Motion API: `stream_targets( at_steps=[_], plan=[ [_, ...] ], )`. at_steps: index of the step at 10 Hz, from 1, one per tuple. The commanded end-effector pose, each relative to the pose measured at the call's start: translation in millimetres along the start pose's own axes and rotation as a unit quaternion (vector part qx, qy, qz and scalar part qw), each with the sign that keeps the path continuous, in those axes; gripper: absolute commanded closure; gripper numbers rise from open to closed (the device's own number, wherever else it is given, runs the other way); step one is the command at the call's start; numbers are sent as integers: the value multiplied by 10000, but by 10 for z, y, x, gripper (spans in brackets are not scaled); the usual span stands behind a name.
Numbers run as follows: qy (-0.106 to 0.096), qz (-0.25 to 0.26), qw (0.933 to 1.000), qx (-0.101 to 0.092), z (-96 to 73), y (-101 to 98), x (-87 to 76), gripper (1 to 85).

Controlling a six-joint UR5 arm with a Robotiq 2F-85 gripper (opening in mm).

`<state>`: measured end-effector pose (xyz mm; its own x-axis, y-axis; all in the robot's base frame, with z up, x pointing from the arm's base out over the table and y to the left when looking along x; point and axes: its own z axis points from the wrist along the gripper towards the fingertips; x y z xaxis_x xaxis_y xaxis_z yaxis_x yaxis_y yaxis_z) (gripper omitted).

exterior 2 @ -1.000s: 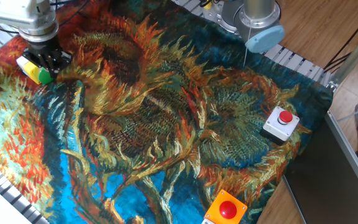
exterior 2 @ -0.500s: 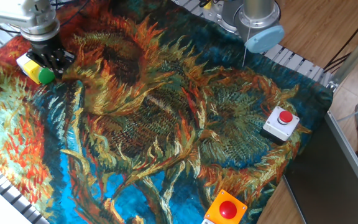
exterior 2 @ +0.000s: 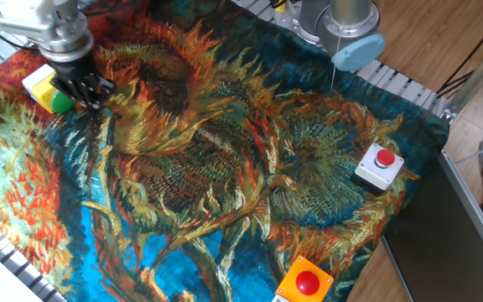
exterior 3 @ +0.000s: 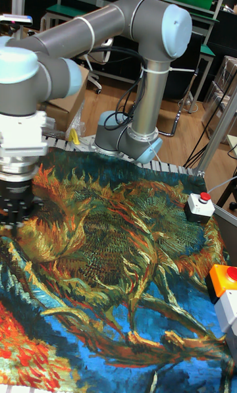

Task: Press the button horizontally

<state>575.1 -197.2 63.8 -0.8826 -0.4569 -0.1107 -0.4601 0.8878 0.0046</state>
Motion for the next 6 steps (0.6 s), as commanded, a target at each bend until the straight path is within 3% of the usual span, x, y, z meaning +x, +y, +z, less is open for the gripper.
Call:
stream_targets(
  at_steps=[1,2,3,4,6],
  plan=[
    [278,-552,9979,213,-9,-59,132,843],
    [325,-625,9974,166,-10,-38,157,843],
    [211,-577,9978,234,-8,-69,97,843],
    [74,-326,9994,40,5,90,36,843],
    [46,4,10000,46,-12,779,-314,843]
  ],
)
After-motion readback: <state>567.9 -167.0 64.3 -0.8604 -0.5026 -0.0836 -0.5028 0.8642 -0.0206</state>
